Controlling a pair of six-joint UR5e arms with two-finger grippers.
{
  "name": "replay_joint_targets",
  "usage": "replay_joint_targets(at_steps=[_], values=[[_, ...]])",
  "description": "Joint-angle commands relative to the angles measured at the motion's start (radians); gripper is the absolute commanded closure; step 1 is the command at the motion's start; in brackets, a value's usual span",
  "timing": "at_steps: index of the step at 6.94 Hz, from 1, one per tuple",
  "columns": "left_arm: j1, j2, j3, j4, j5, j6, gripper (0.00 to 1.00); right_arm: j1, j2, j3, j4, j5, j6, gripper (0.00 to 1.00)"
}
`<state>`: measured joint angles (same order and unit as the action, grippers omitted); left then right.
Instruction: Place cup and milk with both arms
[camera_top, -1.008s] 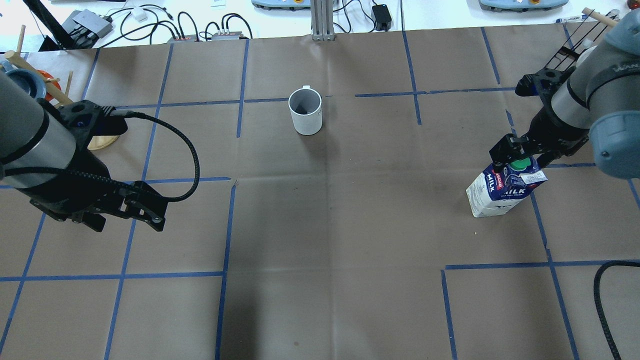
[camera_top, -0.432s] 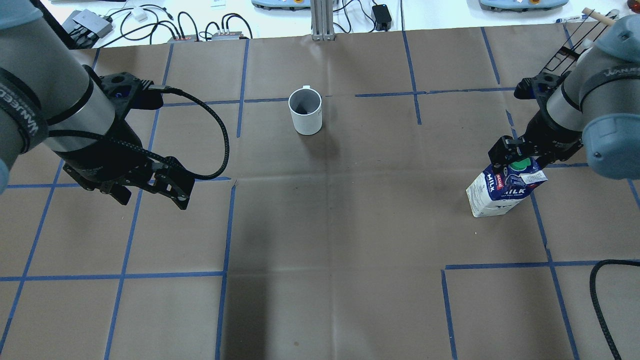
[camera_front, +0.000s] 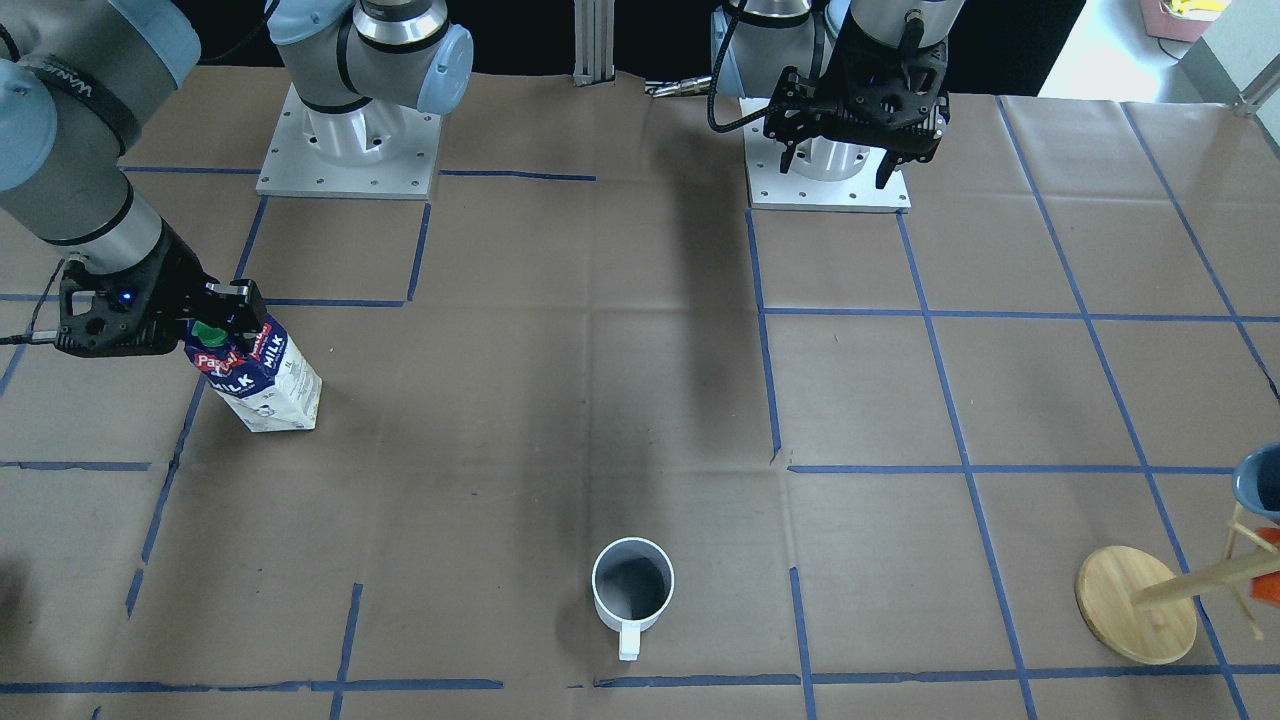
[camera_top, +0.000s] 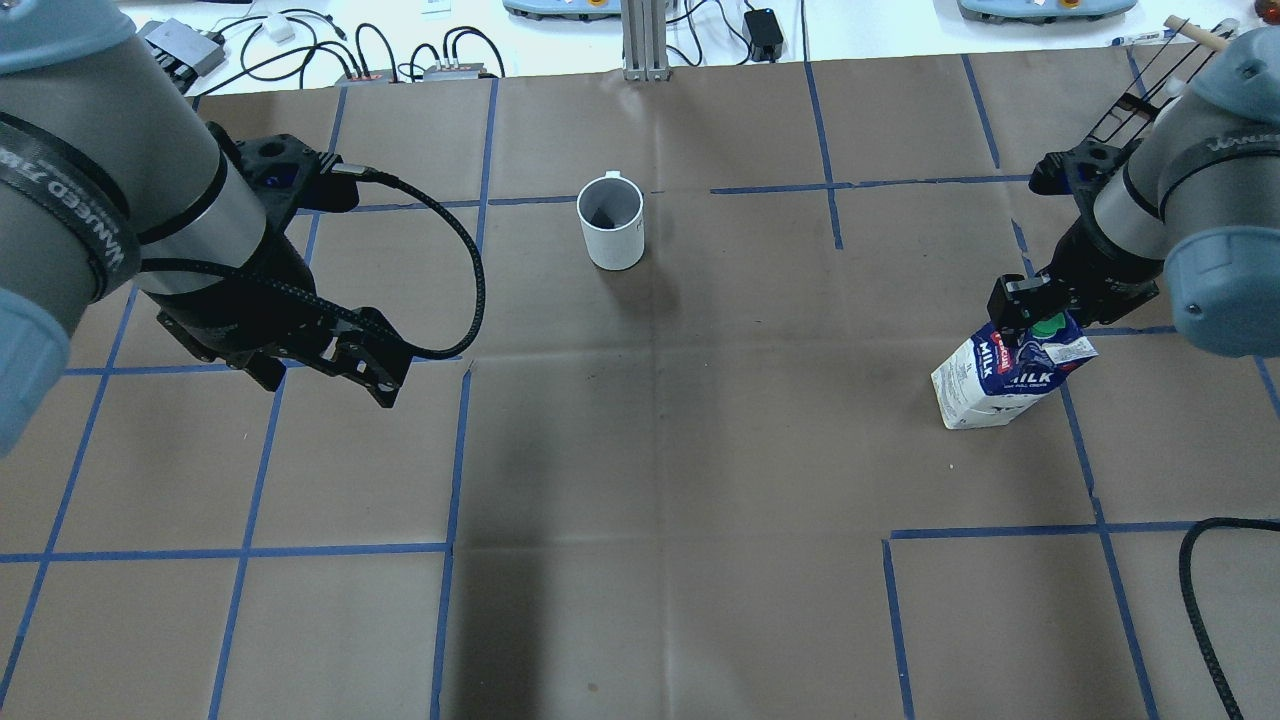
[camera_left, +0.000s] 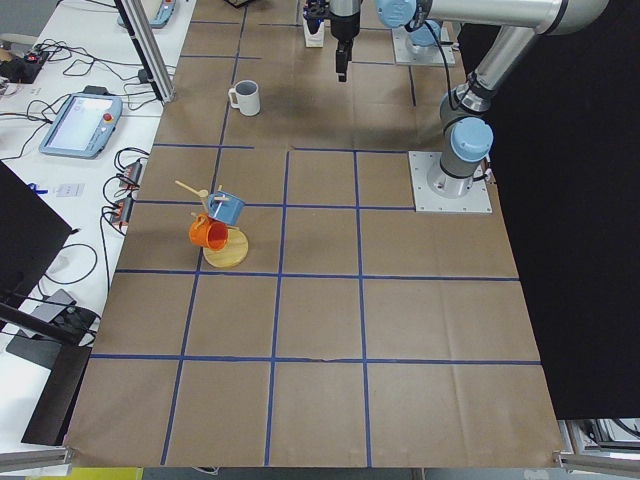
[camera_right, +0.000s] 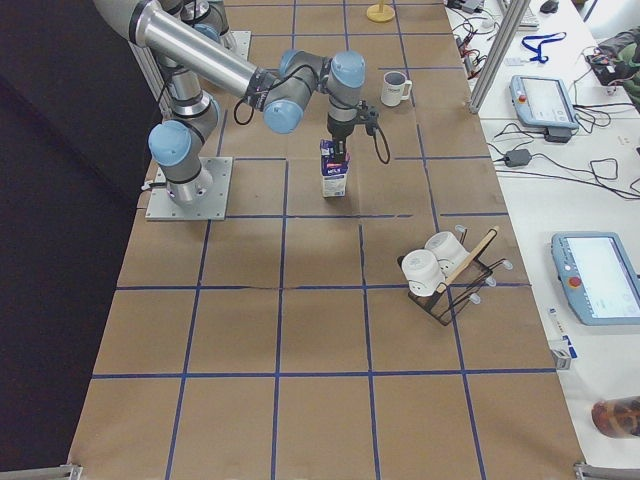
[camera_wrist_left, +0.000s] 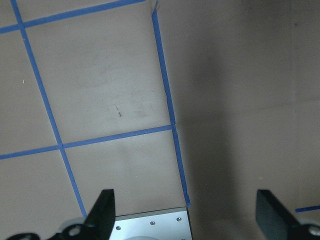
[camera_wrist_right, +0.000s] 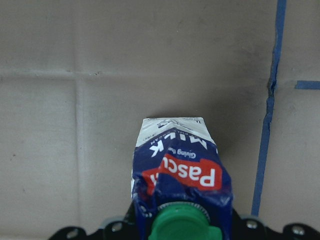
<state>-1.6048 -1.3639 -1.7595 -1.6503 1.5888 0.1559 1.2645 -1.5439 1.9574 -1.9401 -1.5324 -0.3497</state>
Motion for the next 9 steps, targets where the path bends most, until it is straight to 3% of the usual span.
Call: replay_joint_targets(at_steps=[1,3,5,6,7,9], values=[[-0.004,0.005,-0.018,0.046,0.000,0.001,0.00,0.003,-0.004,-0.050,0.009,-0.002,0.000,0.48],[-0.004,0.003,-0.017,0.047,0.000,-0.001,0.00,0.006,0.001,-0.191,0.151,-0.003,0.002,0.47],[-0.004,0.005,-0.018,0.046,-0.001,-0.001,0.00,0.044,0.056,-0.297,0.197,-0.003,0.058,0.47],[-0.004,0.006,-0.020,0.046,-0.003,-0.001,0.00,0.124,0.117,-0.357,0.194,-0.009,0.152,0.47],[-0.004,0.006,-0.020,0.046,-0.003,-0.001,0.00,0.229,0.187,-0.462,0.199,-0.050,0.249,0.47],[-0.004,0.006,-0.020,0.046,-0.004,-0.001,0.00,0.379,0.371,-0.669,0.248,-0.045,0.478,0.46]])
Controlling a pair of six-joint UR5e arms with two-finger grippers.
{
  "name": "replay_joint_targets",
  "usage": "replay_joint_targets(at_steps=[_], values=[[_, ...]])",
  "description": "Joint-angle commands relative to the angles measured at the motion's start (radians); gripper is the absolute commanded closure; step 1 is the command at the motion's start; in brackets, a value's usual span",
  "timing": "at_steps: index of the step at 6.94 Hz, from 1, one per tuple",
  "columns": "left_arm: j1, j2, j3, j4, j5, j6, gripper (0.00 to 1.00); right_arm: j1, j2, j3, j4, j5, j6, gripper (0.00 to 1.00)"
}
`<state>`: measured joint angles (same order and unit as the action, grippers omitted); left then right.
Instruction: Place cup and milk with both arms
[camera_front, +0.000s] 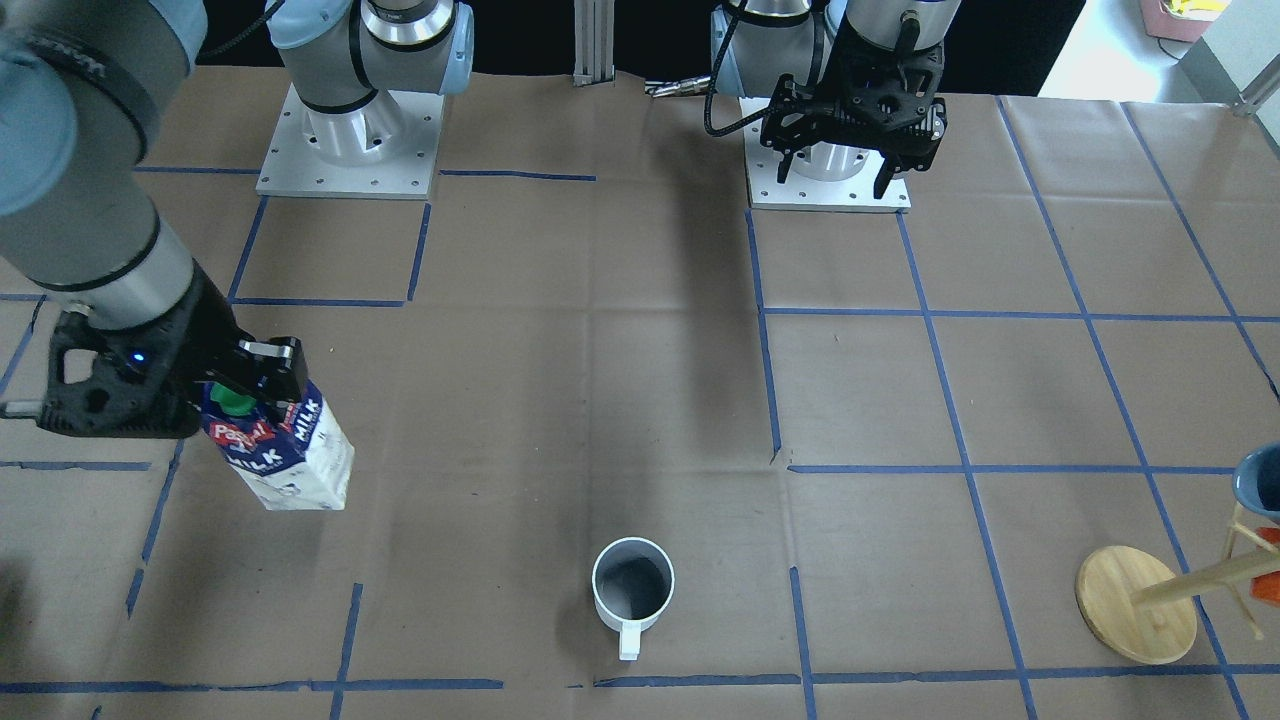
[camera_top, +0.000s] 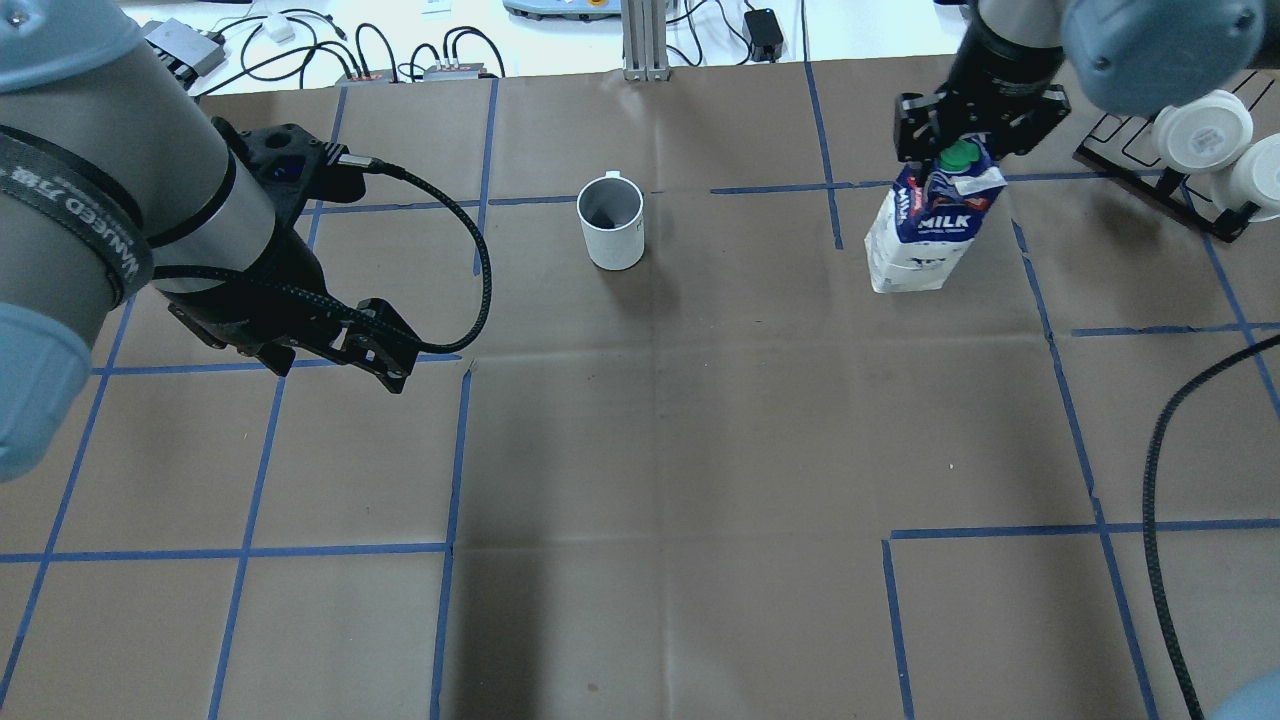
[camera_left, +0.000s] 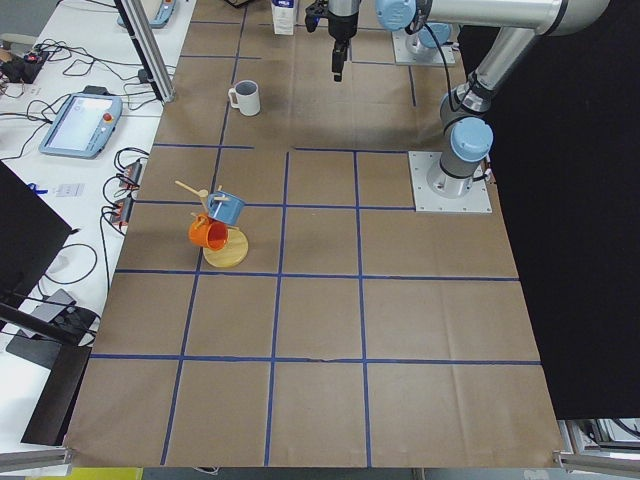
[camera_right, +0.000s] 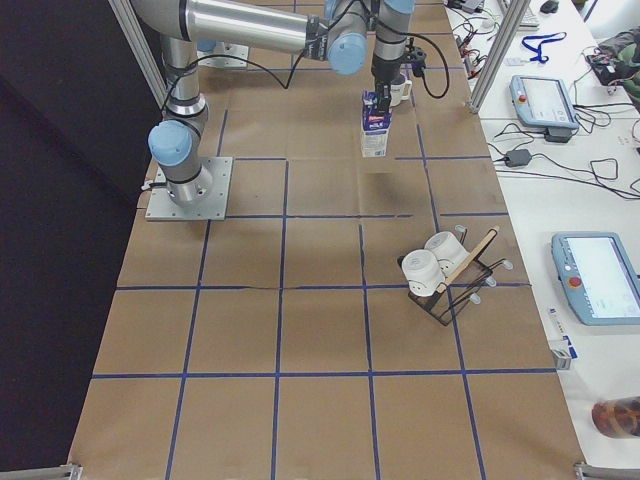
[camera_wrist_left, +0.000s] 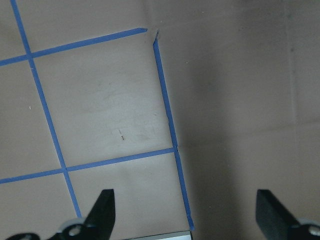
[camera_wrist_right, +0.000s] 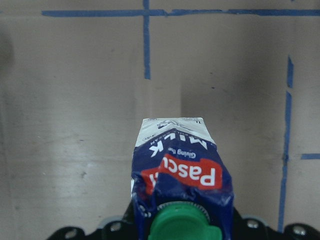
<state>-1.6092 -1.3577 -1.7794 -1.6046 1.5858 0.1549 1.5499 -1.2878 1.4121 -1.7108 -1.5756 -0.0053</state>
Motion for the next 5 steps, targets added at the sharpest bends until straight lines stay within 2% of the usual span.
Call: replay_joint_targets(at_steps=[1,4,5], values=[[0.000,0.000,0.000,0.000,-0.003,0.002,0.00,0.160,0.198,-0.234,0.034,-0.003,0.209,0.46],[0.000,0.000,0.000,0.000,-0.007,0.002,0.00,0.286,0.448,-0.535,0.071,0.002,0.349,0.46],[0.000,0.000,0.000,0.000,-0.007,0.002,0.00,0.294,0.497,-0.585,0.100,0.002,0.346,0.47]])
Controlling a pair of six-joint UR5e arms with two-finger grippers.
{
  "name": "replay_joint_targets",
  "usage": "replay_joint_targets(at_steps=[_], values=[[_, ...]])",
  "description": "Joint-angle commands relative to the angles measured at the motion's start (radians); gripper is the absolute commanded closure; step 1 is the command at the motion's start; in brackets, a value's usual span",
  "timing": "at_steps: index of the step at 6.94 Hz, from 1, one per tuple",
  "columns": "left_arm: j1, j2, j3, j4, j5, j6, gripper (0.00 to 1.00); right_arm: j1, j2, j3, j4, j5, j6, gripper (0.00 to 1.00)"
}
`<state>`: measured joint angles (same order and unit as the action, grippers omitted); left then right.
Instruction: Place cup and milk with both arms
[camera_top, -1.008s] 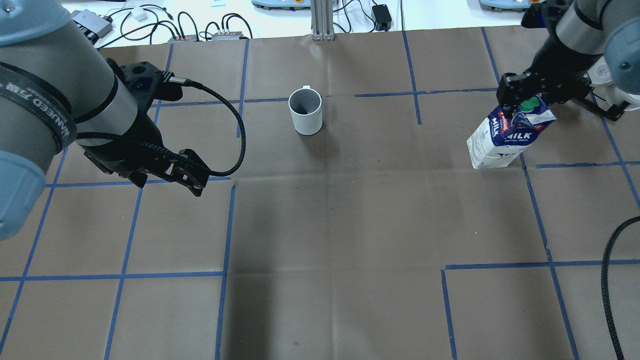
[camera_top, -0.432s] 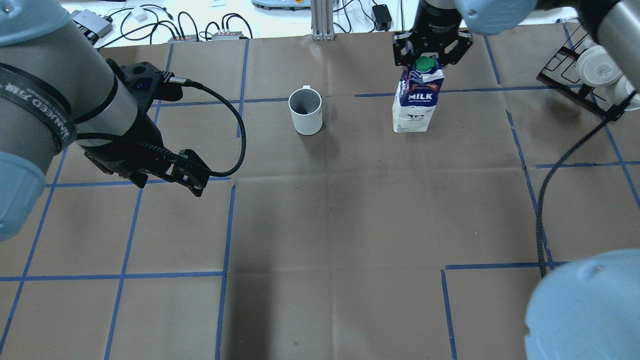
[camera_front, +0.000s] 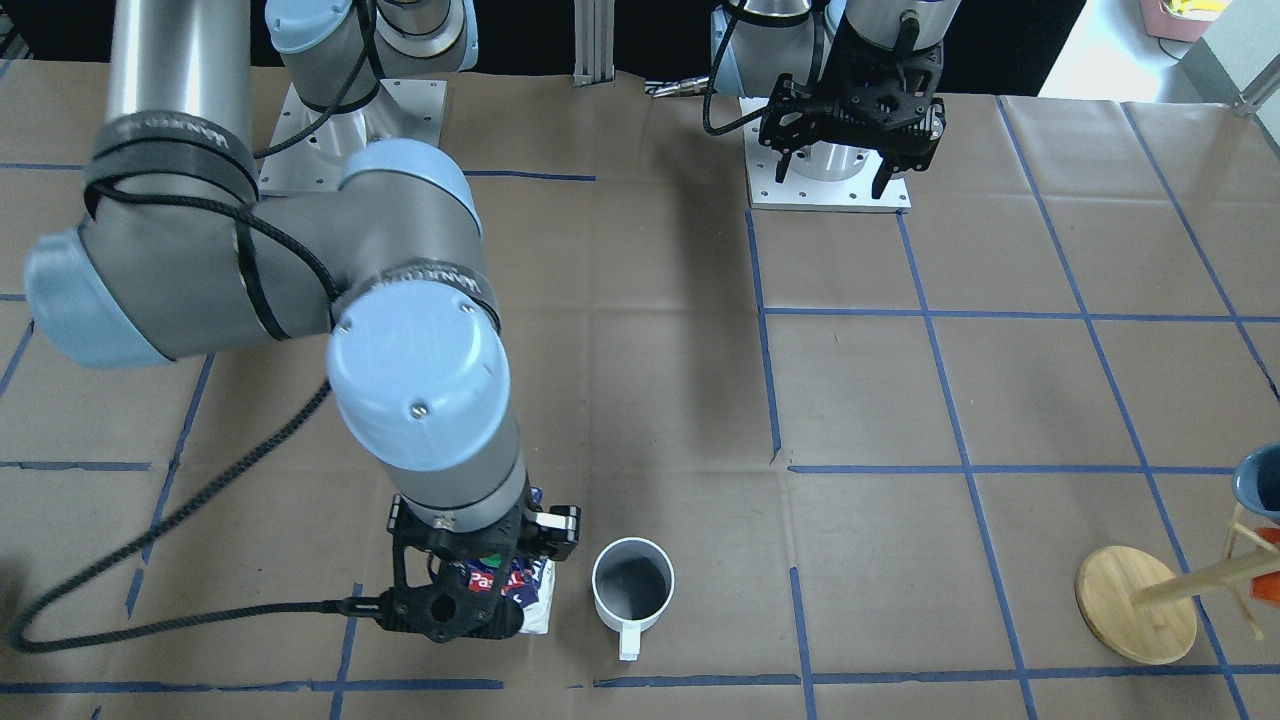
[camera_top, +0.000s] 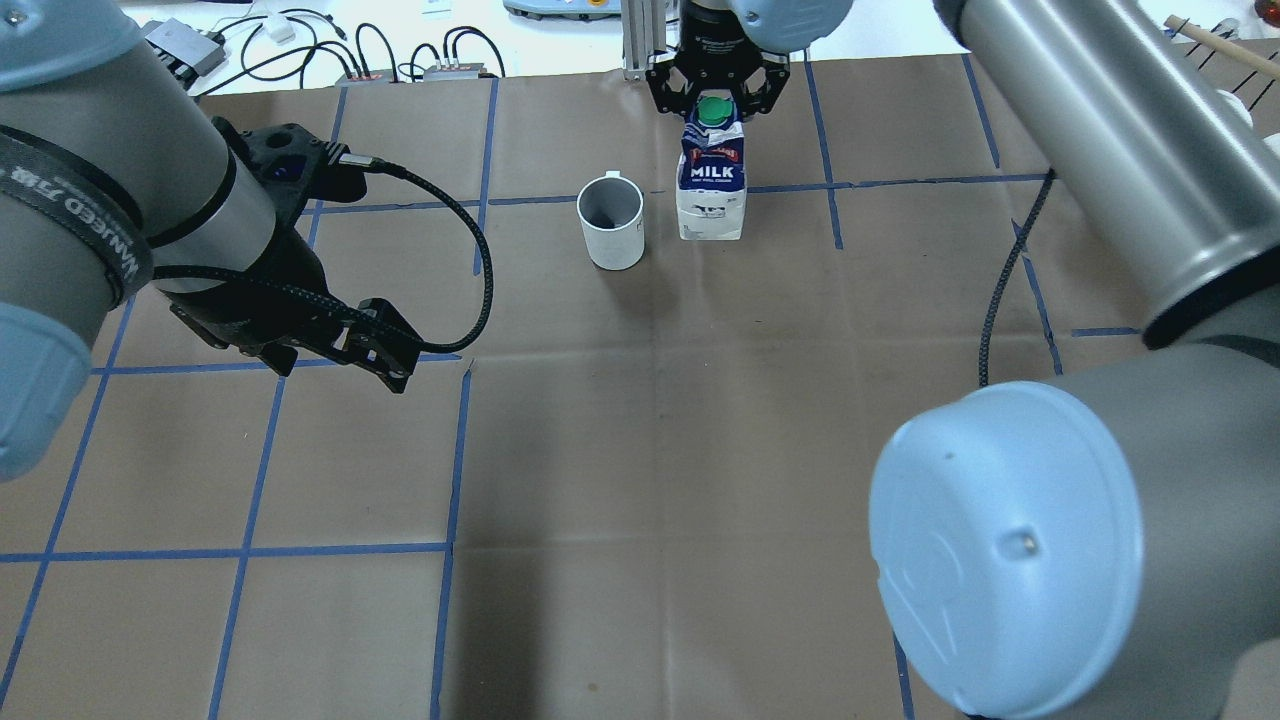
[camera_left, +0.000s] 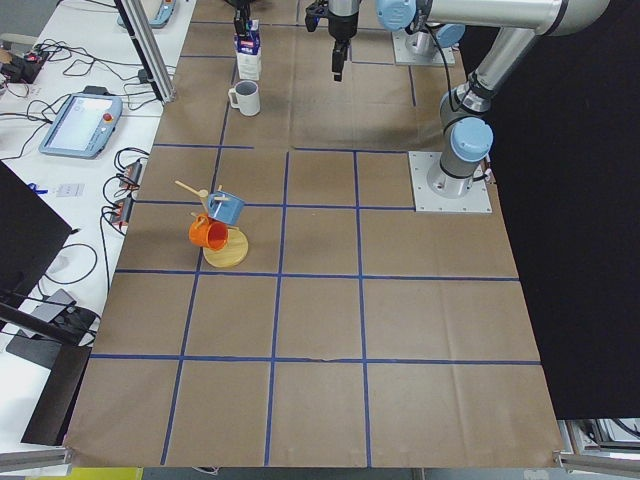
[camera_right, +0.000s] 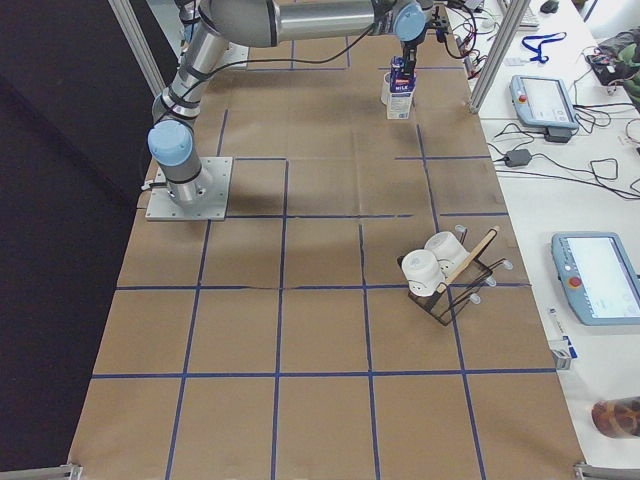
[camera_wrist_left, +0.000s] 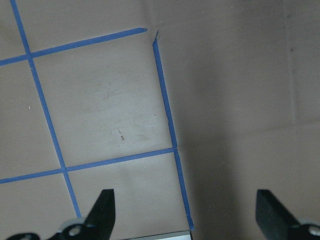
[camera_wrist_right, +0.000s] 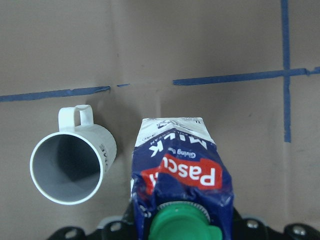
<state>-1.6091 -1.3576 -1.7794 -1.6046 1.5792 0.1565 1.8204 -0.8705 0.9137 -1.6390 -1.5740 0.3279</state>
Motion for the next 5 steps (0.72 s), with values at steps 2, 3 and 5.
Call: replay_joint_targets(at_steps=[2,3,5], values=[[0.002,0.000,0.000,0.000,-0.002,0.000,0.00,0.022,0.094,-0.076,0.033,0.012,-0.006,0.48],[0.002,0.002,-0.002,0.000,-0.002,0.000,0.00,0.023,0.094,-0.075,0.036,0.014,-0.007,0.48],[0.002,0.002,-0.002,0.000,-0.005,0.000,0.00,0.023,0.094,-0.075,0.050,0.015,-0.007,0.47]])
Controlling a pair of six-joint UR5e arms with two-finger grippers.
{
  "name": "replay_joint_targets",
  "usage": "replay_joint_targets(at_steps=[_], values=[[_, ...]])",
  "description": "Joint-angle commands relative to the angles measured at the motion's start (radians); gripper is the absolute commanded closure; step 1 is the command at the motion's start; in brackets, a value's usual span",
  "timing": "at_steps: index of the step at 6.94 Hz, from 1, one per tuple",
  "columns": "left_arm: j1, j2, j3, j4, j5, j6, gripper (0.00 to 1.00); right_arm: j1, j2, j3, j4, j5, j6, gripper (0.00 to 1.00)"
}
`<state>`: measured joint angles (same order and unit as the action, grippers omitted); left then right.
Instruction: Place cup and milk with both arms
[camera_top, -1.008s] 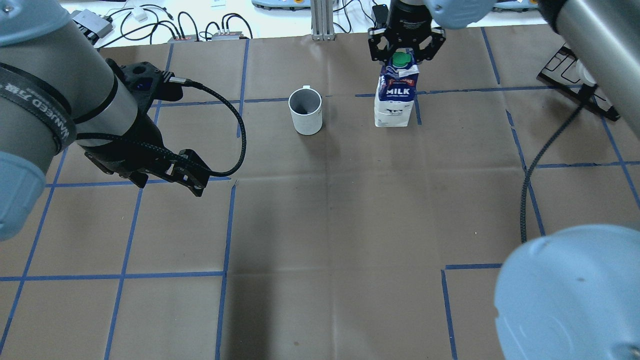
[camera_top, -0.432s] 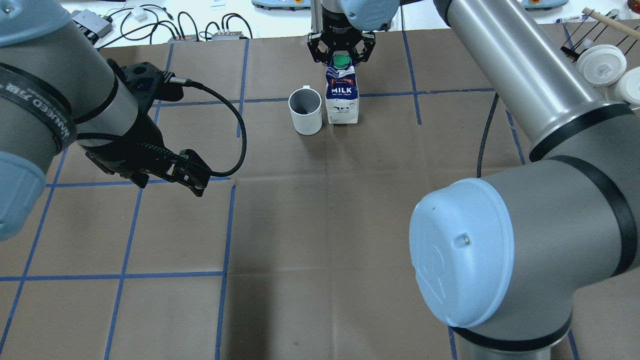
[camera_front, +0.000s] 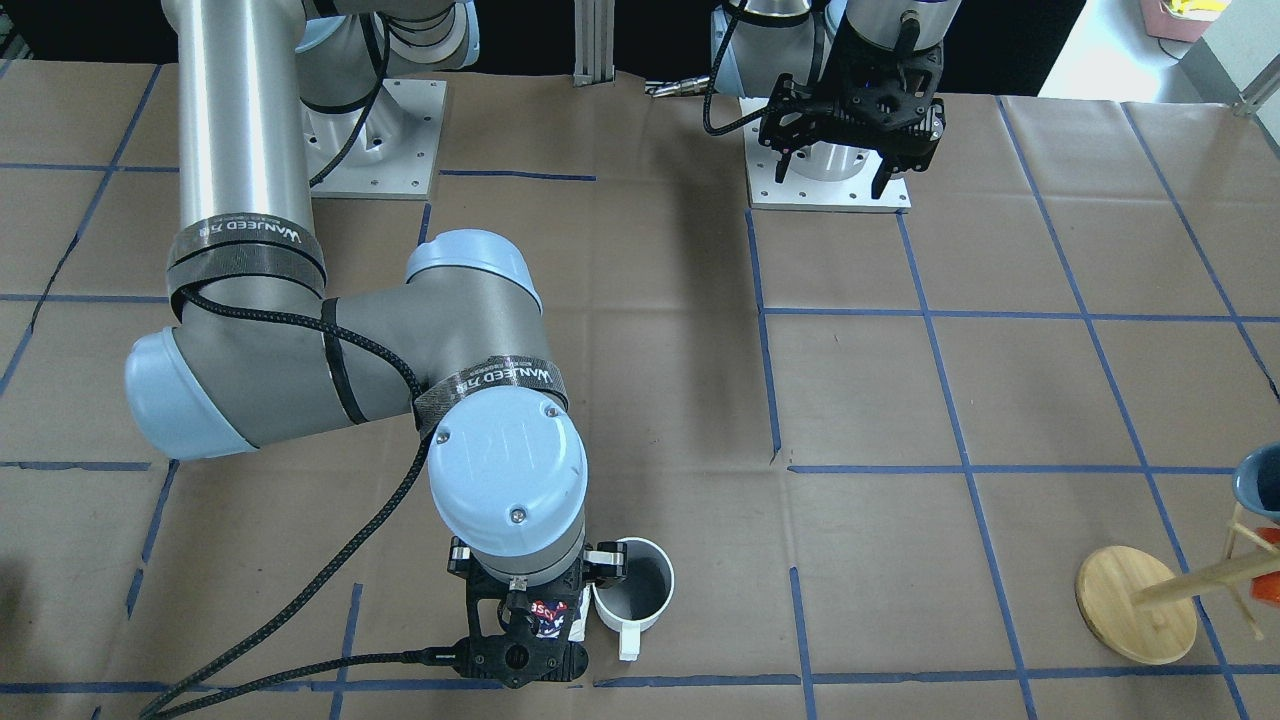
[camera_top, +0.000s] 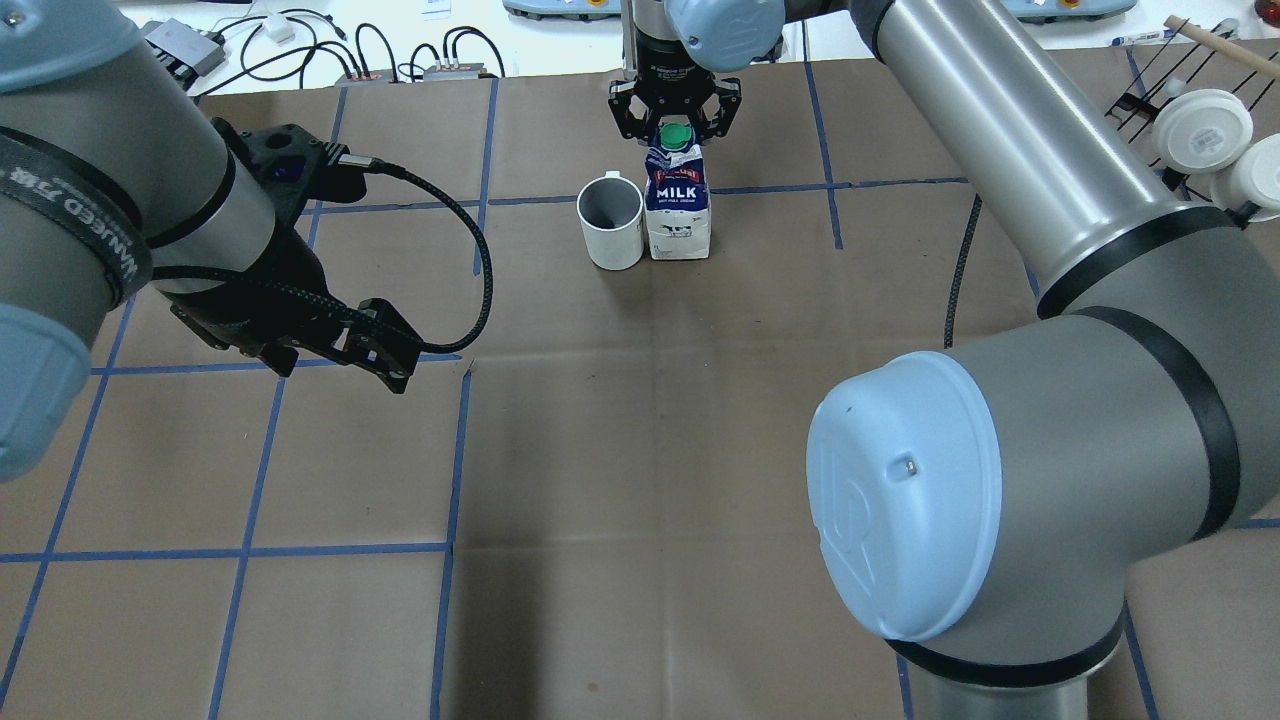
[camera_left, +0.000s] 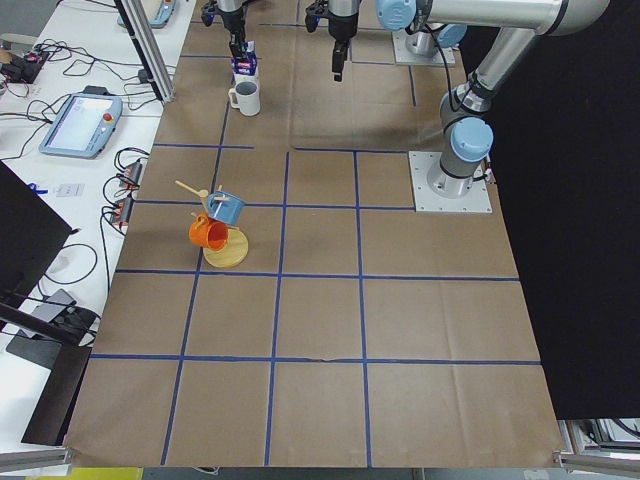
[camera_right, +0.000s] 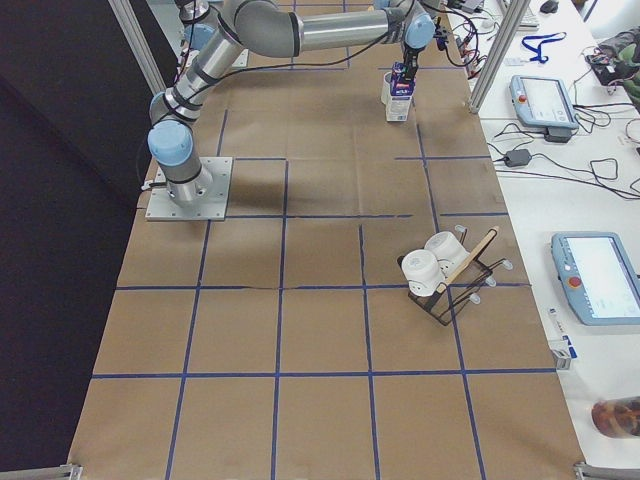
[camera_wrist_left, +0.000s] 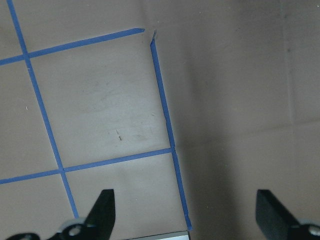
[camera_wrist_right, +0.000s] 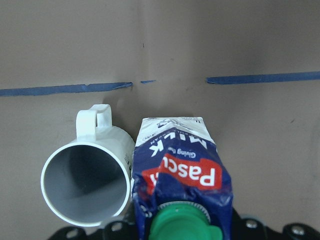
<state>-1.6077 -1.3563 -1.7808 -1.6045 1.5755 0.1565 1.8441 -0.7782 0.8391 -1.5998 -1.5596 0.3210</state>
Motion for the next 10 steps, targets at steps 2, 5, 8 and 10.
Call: replay_joint_targets(at_steps=[2,5,8,10], values=[[0.000,-0.001,0.000,0.000,-0.003,-0.002,0.00,0.000,0.000,-0.001,0.012,0.001,0.000,0.00],[-0.001,-0.009,0.001,0.000,-0.003,-0.005,0.00,-0.014,-0.050,-0.015,0.041,-0.010,-0.037,0.00],[-0.001,-0.009,0.001,0.000,-0.003,-0.005,0.00,-0.089,-0.197,0.005,0.252,-0.046,-0.211,0.00],[-0.001,-0.009,0.003,0.000,-0.003,-0.006,0.00,-0.156,-0.313,0.046,0.443,-0.056,-0.285,0.03]])
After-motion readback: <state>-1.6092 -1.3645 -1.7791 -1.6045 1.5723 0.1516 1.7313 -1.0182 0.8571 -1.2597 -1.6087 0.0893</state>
